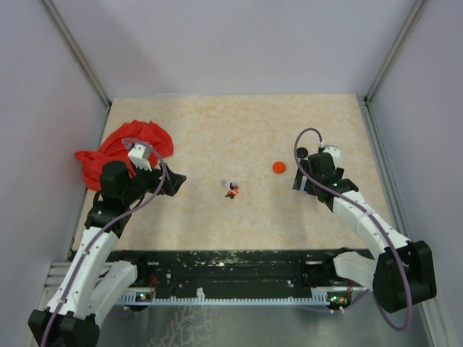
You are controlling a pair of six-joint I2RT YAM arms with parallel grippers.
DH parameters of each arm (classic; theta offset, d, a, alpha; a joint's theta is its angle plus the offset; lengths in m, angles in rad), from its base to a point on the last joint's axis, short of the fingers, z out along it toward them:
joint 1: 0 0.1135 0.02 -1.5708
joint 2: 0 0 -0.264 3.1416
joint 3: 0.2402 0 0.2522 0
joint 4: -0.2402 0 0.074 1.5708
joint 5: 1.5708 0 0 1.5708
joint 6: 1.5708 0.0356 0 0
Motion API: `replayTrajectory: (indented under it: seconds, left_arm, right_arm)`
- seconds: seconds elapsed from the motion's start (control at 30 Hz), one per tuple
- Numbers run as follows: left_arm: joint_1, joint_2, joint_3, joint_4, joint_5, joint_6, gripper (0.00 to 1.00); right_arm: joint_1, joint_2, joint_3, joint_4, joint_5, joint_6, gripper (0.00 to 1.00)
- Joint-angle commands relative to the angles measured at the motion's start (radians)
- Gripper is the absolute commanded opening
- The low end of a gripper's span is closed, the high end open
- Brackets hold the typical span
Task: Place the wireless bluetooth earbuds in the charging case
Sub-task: Pick up the charging case at the center of the board.
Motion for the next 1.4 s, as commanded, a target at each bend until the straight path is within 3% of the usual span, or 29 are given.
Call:
replayTrajectory:
  seconds: [0.0,0.37,1.37]
  left_arm:
    - [0.024,0.027,0.021,0.007,0.084,0.013,1.00]
    - [0.050,0.058,0.027,-0.008,0.079,0.048,1.00]
    - [0.056,0.098,0.031,-0.004,0.133,0.051,1.00]
  right_arm:
    - [-0.030,0.037,-0.012,0.089,-0.018,0.031,0.93]
    - [-0.045,0.186,0.015,0.145,-0.037,0.012,0.92]
    - [-0.044,0.325,0.061,0.179,-0.038,-0.026,0.82]
